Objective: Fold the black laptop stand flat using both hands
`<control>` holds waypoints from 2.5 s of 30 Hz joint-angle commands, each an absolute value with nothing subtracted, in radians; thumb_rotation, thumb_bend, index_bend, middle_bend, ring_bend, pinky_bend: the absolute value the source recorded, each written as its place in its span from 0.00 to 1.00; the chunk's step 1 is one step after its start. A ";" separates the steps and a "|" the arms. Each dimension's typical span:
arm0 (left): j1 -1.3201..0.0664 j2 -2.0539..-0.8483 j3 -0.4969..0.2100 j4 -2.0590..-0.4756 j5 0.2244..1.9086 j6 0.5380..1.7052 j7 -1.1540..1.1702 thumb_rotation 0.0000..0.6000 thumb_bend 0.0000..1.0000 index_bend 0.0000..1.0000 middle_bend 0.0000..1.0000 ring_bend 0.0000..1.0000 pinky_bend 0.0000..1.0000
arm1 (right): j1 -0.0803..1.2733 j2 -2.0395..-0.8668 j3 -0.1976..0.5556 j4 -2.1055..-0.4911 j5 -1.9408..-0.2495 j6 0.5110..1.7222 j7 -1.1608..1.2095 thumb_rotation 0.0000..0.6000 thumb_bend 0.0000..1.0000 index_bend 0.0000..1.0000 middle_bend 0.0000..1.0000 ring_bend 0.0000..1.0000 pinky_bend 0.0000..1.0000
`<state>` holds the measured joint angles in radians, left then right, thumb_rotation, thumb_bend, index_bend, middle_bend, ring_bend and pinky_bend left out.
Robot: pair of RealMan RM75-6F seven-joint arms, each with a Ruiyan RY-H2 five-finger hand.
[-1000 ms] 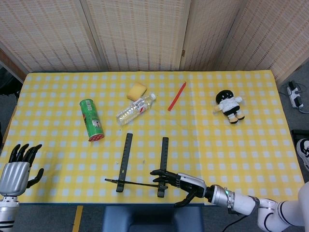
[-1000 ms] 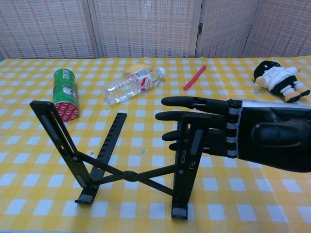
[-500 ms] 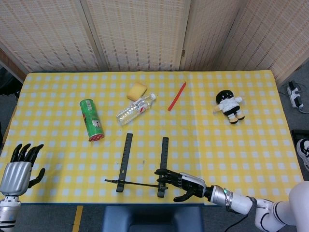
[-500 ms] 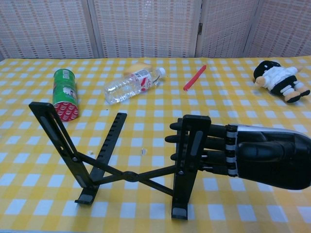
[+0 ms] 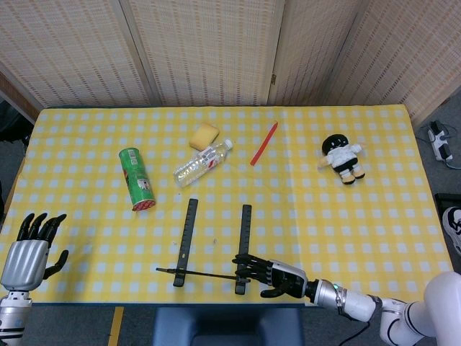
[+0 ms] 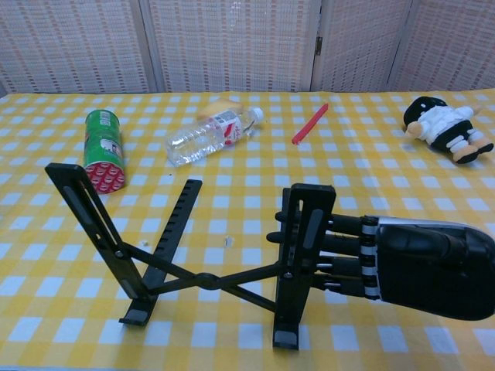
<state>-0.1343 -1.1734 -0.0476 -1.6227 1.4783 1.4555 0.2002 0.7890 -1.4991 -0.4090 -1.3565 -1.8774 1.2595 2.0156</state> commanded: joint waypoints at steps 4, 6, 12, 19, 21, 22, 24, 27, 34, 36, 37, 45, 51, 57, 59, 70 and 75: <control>-0.138 -1.174 -0.049 -1.621 1.477 1.451 0.201 1.00 0.41 0.15 0.25 0.12 0.00 | 0.784 -1.512 -0.421 -1.346 -1.877 1.258 2.036 0.82 0.00 0.00 0.02 0.08 0.00; -0.139 -1.174 -0.050 -1.620 1.477 1.451 0.201 1.00 0.41 0.15 0.25 0.12 0.00 | 0.783 -1.515 -0.423 -1.343 -1.878 1.258 2.035 0.82 0.00 0.00 0.02 0.08 0.00; -0.146 -1.179 -0.052 -1.609 1.481 1.446 0.191 1.00 0.41 0.15 0.25 0.12 0.00 | 0.773 -1.487 -0.414 -1.355 -1.896 1.299 1.915 0.82 0.00 0.00 0.02 0.08 0.00; -0.186 -1.187 -0.053 -1.577 1.496 1.388 0.136 1.00 0.41 0.15 0.25 0.12 0.00 | 0.779 -1.356 -0.383 -1.506 -1.919 1.335 1.589 0.82 0.00 0.00 0.02 0.08 0.00; -0.199 -1.183 -0.044 -1.578 1.500 1.355 0.096 1.00 0.41 0.15 0.25 0.12 0.00 | 0.781 -1.318 -0.374 -1.551 -1.920 1.346 1.530 0.81 0.00 0.00 0.02 0.08 0.00; -0.210 -1.178 -0.036 -1.578 1.505 1.328 0.068 1.00 0.41 0.15 0.25 0.12 0.00 | 0.783 -1.294 -0.368 -1.579 -1.920 1.351 1.494 0.82 0.00 0.00 0.02 0.08 0.00; -0.227 -1.173 -0.026 -1.573 1.513 1.292 0.038 1.00 0.41 0.15 0.25 0.12 0.00 | 0.786 -1.259 -0.361 -1.619 -1.919 1.360 1.462 0.82 0.00 0.00 0.02 0.08 0.00; -0.254 -1.180 -0.013 -1.560 1.536 1.250 -0.005 1.00 0.39 0.15 0.25 0.12 0.00 | 0.791 -1.197 -0.346 -1.674 -1.907 1.375 1.439 0.81 0.00 0.00 0.02 0.08 0.00; -0.326 -1.216 0.012 -1.531 1.600 1.165 -0.175 1.00 0.37 0.21 0.25 0.12 0.00 | 0.775 -1.125 -0.328 -1.721 -1.869 1.391 1.441 0.82 0.00 0.00 0.02 0.08 0.00; -0.351 -1.226 0.022 -1.526 1.618 1.133 -0.209 1.00 0.37 0.27 0.25 0.12 0.00 | 0.769 -1.121 -0.327 -1.718 -1.863 1.388 1.454 0.82 0.00 0.00 0.02 0.08 0.00; -0.368 -1.234 0.027 -1.521 1.630 1.114 -0.219 1.00 0.37 0.29 0.25 0.12 0.00 | 0.764 -1.122 -0.326 -1.714 -1.859 1.385 1.460 0.82 0.00 0.00 0.02 0.08 0.00; -0.430 -1.298 0.050 -1.506 1.666 1.053 -0.218 1.00 0.37 0.32 0.25 0.13 0.00 | 0.746 -1.134 -0.319 -1.680 -1.855 1.362 1.503 0.82 0.00 0.00 0.02 0.08 0.00; -0.445 -1.338 0.062 -1.511 1.679 1.055 -0.208 1.00 0.37 0.32 0.25 0.14 0.00 | 0.738 -1.147 -0.311 -1.655 -1.853 1.346 1.529 0.82 0.00 0.00 0.02 0.08 0.00; -0.462 -1.377 0.068 -1.531 1.701 1.068 -0.200 1.00 0.37 0.32 0.25 0.15 0.00 | 0.730 -1.157 -0.307 -1.638 -1.858 1.339 1.548 0.82 0.00 0.00 0.02 0.08 0.00; -0.470 -1.396 0.069 -1.530 1.709 1.070 -0.194 1.00 0.37 0.32 0.25 0.15 0.00 | 0.727 -1.158 -0.306 -1.634 -1.861 1.339 1.552 0.82 0.00 0.00 0.02 0.08 0.00; -0.508 -1.467 0.048 -1.491 1.707 1.072 -0.107 1.00 0.37 0.37 0.28 0.17 0.01 | 0.707 -1.157 -0.305 -1.627 -1.863 1.340 1.559 0.82 0.00 0.00 0.02 0.08 0.00; -0.514 -1.481 0.043 -1.472 1.701 1.085 -0.076 1.00 0.37 0.44 0.31 0.19 0.01 | 0.705 -1.164 -0.305 -1.626 -1.865 1.325 1.559 0.81 0.00 0.00 0.02 0.08 0.00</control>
